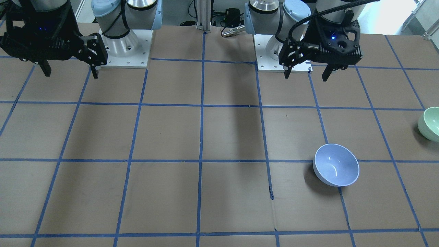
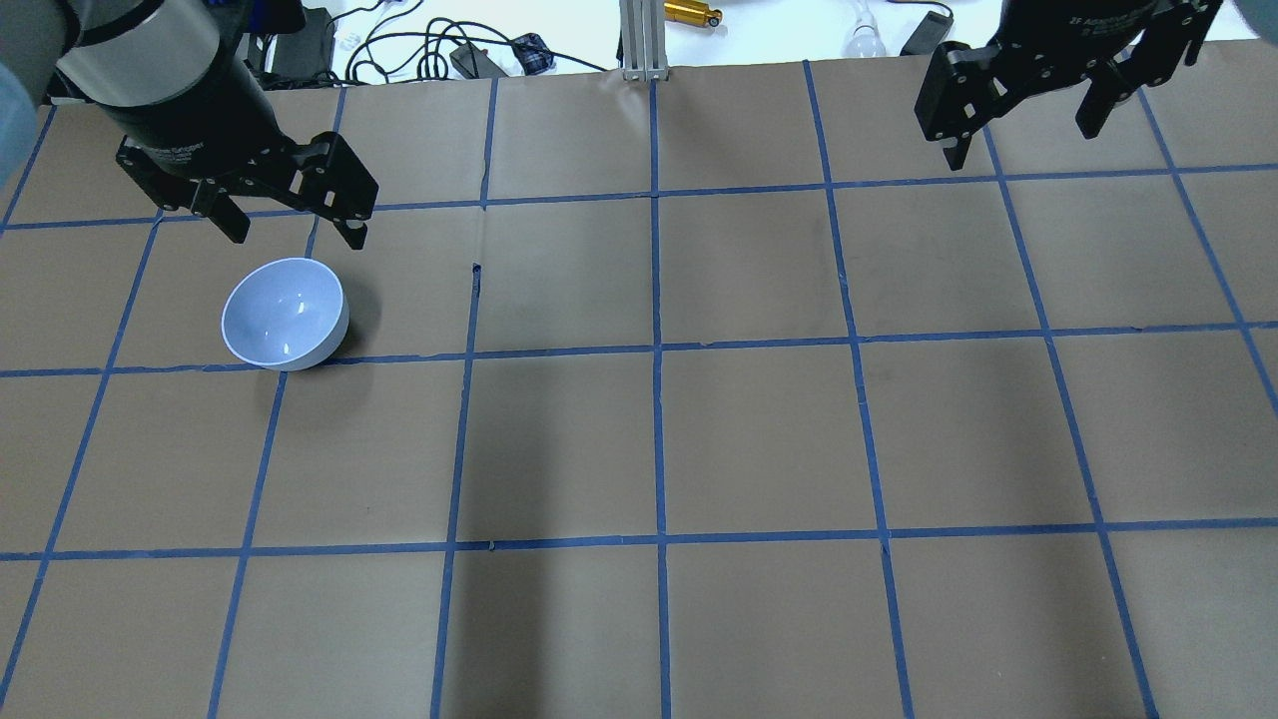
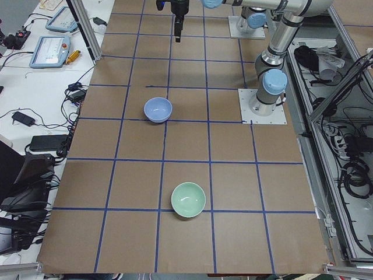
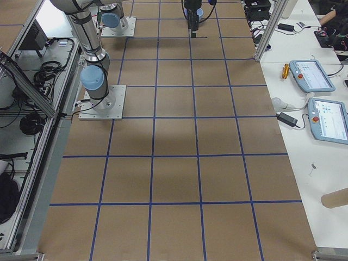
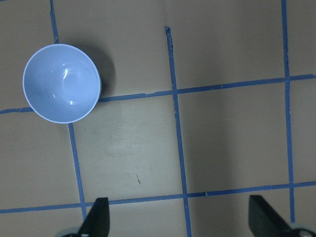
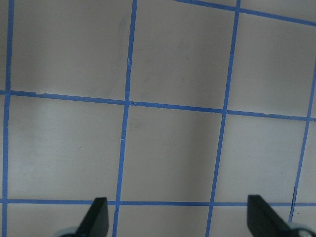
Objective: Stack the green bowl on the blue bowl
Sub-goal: 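Move the left gripper down toward the green bowl near the robot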
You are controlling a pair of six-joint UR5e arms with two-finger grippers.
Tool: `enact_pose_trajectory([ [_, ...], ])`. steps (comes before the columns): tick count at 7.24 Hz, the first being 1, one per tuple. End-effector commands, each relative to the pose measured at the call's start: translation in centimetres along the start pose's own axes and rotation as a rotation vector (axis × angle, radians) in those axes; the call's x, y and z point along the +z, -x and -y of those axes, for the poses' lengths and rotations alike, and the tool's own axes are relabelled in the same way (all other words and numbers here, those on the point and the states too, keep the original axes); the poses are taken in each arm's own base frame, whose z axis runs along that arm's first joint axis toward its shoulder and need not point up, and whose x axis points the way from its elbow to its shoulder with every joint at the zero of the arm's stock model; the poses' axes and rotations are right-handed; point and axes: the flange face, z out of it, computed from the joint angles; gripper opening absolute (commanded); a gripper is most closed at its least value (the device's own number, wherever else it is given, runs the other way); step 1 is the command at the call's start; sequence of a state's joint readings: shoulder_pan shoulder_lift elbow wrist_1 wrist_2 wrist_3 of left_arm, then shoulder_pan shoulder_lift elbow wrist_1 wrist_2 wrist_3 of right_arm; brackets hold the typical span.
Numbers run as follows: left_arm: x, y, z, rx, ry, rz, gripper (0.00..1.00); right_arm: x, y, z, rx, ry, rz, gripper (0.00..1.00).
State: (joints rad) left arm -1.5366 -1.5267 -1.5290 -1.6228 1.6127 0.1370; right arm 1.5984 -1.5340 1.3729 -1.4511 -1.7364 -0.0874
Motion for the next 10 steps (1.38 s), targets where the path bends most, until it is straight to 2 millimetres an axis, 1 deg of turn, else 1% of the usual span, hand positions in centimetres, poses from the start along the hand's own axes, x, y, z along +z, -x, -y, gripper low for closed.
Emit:
enact_pose_trajectory([
  [1,0.5,5.8,0.2,0.028,0.011,0.017,1.0,0.0,0.0,0.0,0.0,0.0,0.0,1.0],
  [3,0.7,11.3,-0.3,0.088,0.023,0.021,1.0,0.0,0.0,0.0,0.0,0.0,0.0,1.0],
  [4,0.9,14.4,-0.7,0.116,0.03,0.017,1.0,0.0,-0.1,0.0,0.001,0.0,0.0,1.0],
  [5,1.5,17.1,-1.5,0.196,0.048,0.009,1.0,0.0,0.0,0.0,0.0,0.0,0.0,1.0],
  [6,2.4,20.2,-2.6,0.265,0.059,-0.004,1.0,0.0,0.0,0.0,0.0,0.0,0.0,1.0],
  [7,3.1,24.6,-4.3,0.289,0.068,-0.017,1.0,0.0,-0.1,0.0,0.001,0.0,0.0,1.0],
  [8,4.4,28.9,-6.5,0.342,0.071,-0.047,1.0,0.0,0.0,0.0,0.0,0.0,0.0,1.0],
  [9,6.1,33.3,-9.0,0.39,0.068,-0.05,1.0,0.0,0.0,0.0,0.0,0.0,0.0,1.0],
  [10,8.6,37.9,-11.5,0.488,0.025,-0.036,1.0,0.0,0.0,0.0,0.0,0.0,0.0,1.0],
])
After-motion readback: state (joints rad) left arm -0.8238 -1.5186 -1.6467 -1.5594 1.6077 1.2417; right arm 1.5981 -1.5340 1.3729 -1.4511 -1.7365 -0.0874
